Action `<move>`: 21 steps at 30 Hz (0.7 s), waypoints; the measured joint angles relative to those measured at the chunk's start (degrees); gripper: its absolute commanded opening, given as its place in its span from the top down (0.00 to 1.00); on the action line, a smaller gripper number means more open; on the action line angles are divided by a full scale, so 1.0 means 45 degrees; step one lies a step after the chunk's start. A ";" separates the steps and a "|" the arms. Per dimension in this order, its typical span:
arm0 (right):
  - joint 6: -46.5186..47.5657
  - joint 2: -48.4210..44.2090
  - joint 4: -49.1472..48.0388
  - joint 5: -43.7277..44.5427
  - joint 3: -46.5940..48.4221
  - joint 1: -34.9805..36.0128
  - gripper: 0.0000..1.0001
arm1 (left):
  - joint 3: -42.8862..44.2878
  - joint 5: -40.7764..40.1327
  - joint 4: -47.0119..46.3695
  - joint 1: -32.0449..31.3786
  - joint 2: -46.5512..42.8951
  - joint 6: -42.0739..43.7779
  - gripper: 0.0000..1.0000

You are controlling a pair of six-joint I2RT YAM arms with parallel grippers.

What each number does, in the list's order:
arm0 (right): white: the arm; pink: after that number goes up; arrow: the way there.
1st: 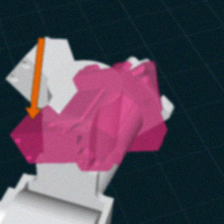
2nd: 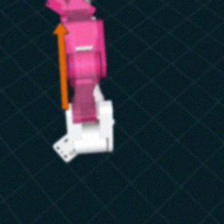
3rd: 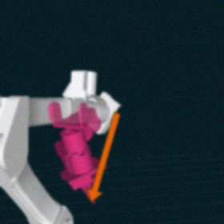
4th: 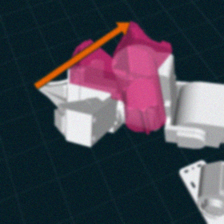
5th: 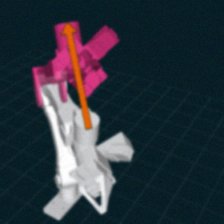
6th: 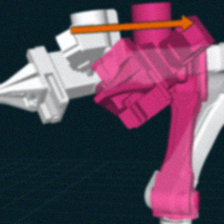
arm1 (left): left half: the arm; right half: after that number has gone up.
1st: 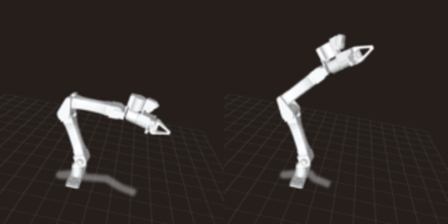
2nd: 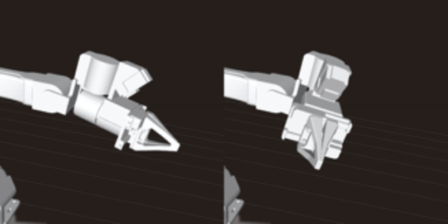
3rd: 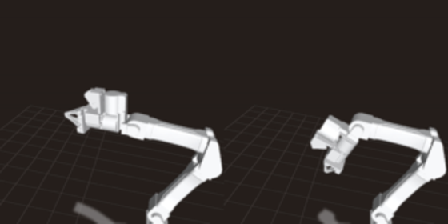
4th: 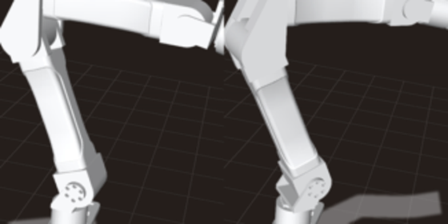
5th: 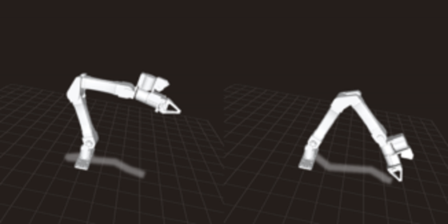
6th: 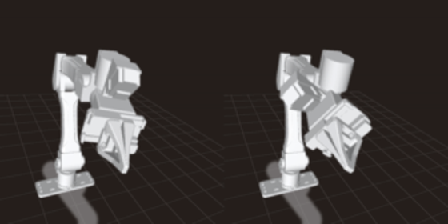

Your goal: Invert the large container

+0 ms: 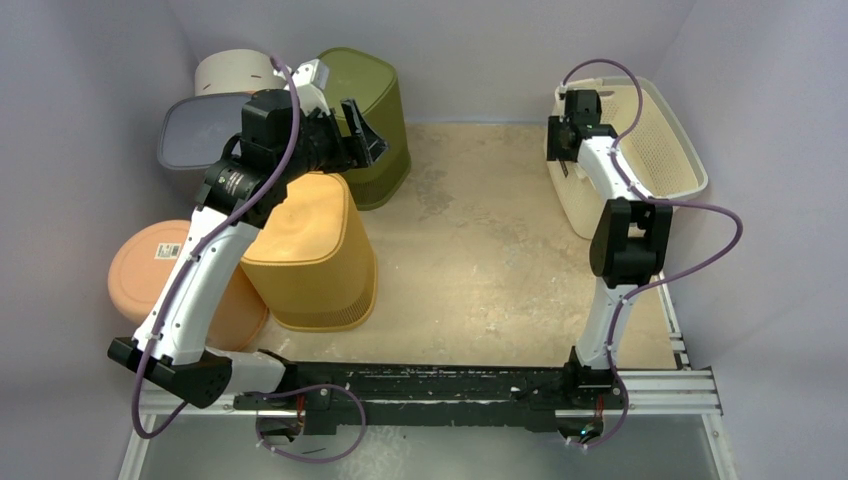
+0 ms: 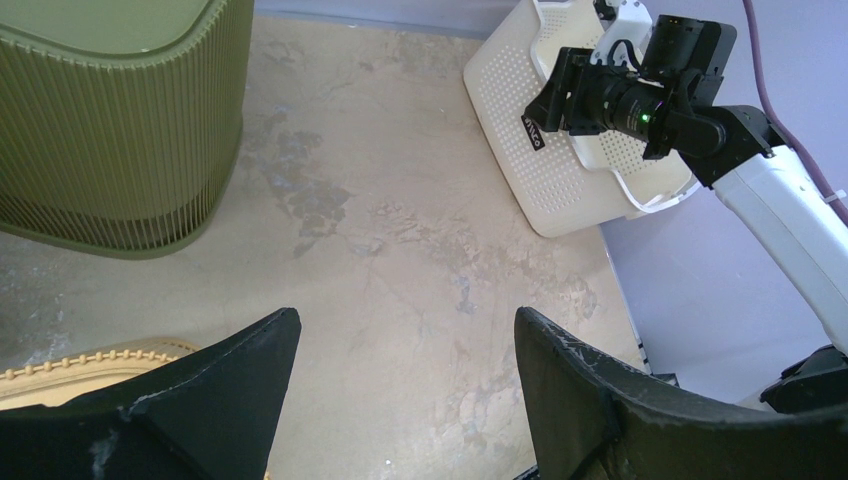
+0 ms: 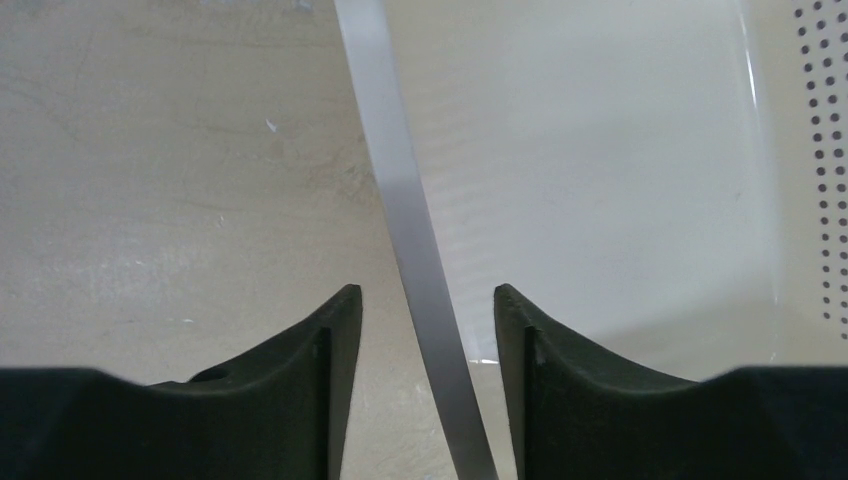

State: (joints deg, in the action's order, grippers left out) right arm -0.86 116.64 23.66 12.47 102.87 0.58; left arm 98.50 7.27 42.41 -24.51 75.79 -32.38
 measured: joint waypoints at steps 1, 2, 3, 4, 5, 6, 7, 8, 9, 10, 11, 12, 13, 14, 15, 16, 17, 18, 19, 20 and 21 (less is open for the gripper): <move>0.0010 0.0005 -0.0044 -0.0005 -0.0146 0.0000 0.54 | -0.0010 0.0000 -0.0005 0.0000 0.0000 0.0000 0.24; 0.0005 0.0005 -0.0063 -0.0005 -0.0282 0.0000 0.55 | -0.0049 0.0000 -0.0024 0.0000 0.0000 0.0000 0.24; 0.0019 0.0024 -0.0073 0.0000 -0.0369 0.0000 0.56 | -0.0092 0.0000 -0.0044 0.0000 -0.0005 0.0000 0.24; 0.0015 0.0024 -0.0155 0.0015 -0.0466 0.0000 0.58 | -0.0151 0.0000 -0.0073 0.0000 -0.0005 0.0000 0.24; 0.0005 0.0024 -0.0199 0.0010 -0.0505 -0.0005 0.69 | -0.0204 0.0000 -0.0083 0.0000 -0.0005 0.0000 0.24; -0.0005 0.0024 -0.0311 0.0005 -0.0588 -0.0019 0.85 | -0.0233 0.0000 -0.0068 0.0000 -0.0005 0.0000 0.24; 0.0015 0.0024 -0.0408 0.0029 -0.0661 -0.0039 0.96 | -0.0267 -0.0005 -0.0078 0.0000 -0.0010 0.0000 0.24; 0.0049 0.0024 -0.0520 -0.0053 -0.0748 -0.0083 1.00 | -0.0277 -0.0005 -0.0068 0.0000 -0.0015 0.0000 0.24; 0.0291 0.0019 -0.0675 -0.0374 -0.0845 -0.0112 1.00 | -0.0277 -0.0005 -0.0073 0.0000 -0.0024 0.0000 0.24; 0.0384 0.0019 -0.0937 -0.0355 -0.0889 -0.0092 1.00 | -0.0277 -0.0005 -0.0068 0.0000 -0.0039 0.0000 0.24; 0.0277 0.0019 -0.0952 -0.0199 -0.0903 -0.0058 1.00 | -0.0282 -0.0010 -0.0068 0.0000 -0.0068 -0.0005 0.24; -0.0015 -0.0078 -0.0879 -0.0044 -0.1010 -0.0053 1.00 | -0.0282 -0.0029 -0.0058 0.0000 -0.0121 -0.0005 0.24; -0.0277 -0.0194 -0.0850 -0.0005 -0.1146 -0.0058 1.00 | -0.0282 -0.0034 -0.0044 0.0000 -0.0189 -0.0005 0.24; -0.0427 -0.0253 -0.0860 -0.0019 -0.1205 -0.0058 1.00 | -0.0282 -0.0053 -0.0024 0.0000 -0.0282 -0.0005 0.24; -0.0510 -0.0287 -0.0865 -0.0102 -0.1224 -0.0073 1.00 | -0.0282 -0.0068 0.0010 0.0000 -0.0389 -0.0005 0.24; -0.0602 -0.0306 -0.0860 -0.0248 -0.1224 -0.0087 1.00 | -0.0287 -0.0102 0.0044 0.0000 -0.0510 -0.0005 0.24; -0.0743 -0.0345 -0.0835 -0.0476 -0.1229 -0.0097 1.00 | -0.0282 -0.0131 0.0097 0.0000 -0.0636 -0.0005 0.24; -0.0923 -0.0393 -0.0845 -0.0748 -0.1248 -0.0112 1.00 | -0.0277 -0.0160 0.0155 0.0000 -0.0743 -0.0005 0.24; -0.1185 -0.0525 -0.0855 -0.1151 -0.1292 -0.0117 1.00 | -0.0253 -0.0214 0.0257 0.0000 -0.0865 0.0000 0.24; -0.1496 -0.0699 -0.0835 -0.1613 -0.1341 -0.0107 1.00 | -0.0170 -0.0272 0.0423 0.0000 -0.0957 0.0000 0.24; -0.1860 -0.0976 -0.0860 -0.2064 -0.1433 -0.0078 1.00 | -0.0053 -0.0350 0.0578 0.0000 -0.1015 0.0005 0.24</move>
State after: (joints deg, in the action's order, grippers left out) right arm -9.23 112.25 19.79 3.18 96.42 0.23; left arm 98.26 5.69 45.01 -24.51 71.22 -32.36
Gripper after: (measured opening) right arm 0.082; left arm 0.758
